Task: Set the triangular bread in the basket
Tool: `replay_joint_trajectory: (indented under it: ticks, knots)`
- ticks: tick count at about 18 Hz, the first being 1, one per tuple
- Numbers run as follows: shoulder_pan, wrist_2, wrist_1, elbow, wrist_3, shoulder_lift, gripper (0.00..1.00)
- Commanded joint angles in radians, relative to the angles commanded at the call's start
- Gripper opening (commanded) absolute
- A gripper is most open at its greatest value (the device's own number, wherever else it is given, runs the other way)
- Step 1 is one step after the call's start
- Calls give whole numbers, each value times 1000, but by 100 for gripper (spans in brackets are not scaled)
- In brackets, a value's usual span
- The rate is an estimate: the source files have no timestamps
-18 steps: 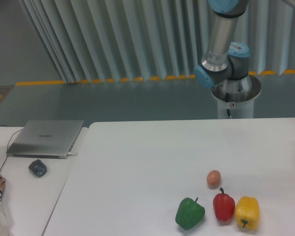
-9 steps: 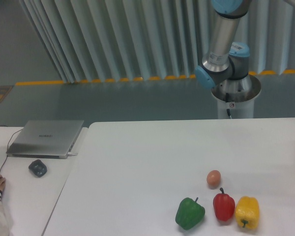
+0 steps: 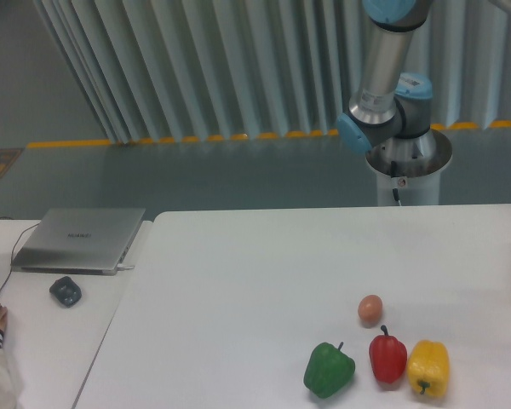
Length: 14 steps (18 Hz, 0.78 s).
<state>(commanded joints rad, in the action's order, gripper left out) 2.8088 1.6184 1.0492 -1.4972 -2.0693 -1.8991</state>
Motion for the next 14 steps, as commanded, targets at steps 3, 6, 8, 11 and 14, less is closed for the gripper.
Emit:
replay_joint_trajectory:
  ticks: [3,6,8,11,14]
  knots:
    - [-6,-81,8,-8,2,9,100]
    - [-37,-112,14,-21,14,17,100]
    - [-57,-109,15,-31,37,24,100]
    - [-81,-104,37,-34,74,31,100]
    - [-117,-101,70,-35,80,37,100]
